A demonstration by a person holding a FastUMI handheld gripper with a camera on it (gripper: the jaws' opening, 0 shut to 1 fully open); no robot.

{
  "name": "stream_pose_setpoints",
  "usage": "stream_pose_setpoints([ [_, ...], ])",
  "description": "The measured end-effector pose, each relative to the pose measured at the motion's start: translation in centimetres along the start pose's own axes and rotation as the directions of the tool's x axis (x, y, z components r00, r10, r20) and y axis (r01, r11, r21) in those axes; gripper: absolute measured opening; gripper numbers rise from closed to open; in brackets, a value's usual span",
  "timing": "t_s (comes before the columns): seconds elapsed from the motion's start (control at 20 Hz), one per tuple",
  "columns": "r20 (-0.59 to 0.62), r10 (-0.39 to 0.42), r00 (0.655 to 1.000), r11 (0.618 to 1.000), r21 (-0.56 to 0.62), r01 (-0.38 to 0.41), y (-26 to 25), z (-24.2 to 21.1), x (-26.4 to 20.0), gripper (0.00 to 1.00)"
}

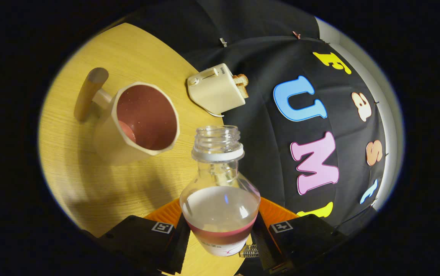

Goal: Take the bottle from table, then pour the juice into the cup, finally place the bottle on the coaster

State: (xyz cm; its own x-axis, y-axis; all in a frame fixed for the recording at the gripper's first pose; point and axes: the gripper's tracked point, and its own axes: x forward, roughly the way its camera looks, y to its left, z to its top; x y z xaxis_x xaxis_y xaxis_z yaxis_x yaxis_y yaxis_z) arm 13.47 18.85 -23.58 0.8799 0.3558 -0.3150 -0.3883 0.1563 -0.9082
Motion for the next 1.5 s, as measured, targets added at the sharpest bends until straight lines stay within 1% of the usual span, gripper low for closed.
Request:
stream_pose_setpoints([
  [0.15, 0.01, 0.016, 1.0, 0.997, -0.082, -0.015, 0.6, 0.5, 0.6, 0.76],
  [0.3, 0.02, 0.045, 0.999, 0.99, -0.135, -0.042, 1.5, 0.9, 1.3, 0.77],
  [0.55, 0.03, 0.043, 0.999, 0.975, -0.218, -0.036, 1.4, 1.2, 1.7, 0.76],
  [0.8, 0.04, 0.046, 0.998, 0.951, -0.308, -0.031, 1.2, 1.4, 2.1, 0.77],
  [0.95, 0.045, 0.071, 0.996, 0.939, -0.34, -0.052, 1.6, 1.5, 2.4, 0.76],
  [1.25, 0.072, 0.078, 0.994, 0.904, -0.425, -0.04, 1.4, 2.1, 2.4, 0.76],
  [1.5, 0.11, 0.066, 0.992, 0.869, -0.494, -0.003, 0.1, 3.0, 2.8, 0.76],
])
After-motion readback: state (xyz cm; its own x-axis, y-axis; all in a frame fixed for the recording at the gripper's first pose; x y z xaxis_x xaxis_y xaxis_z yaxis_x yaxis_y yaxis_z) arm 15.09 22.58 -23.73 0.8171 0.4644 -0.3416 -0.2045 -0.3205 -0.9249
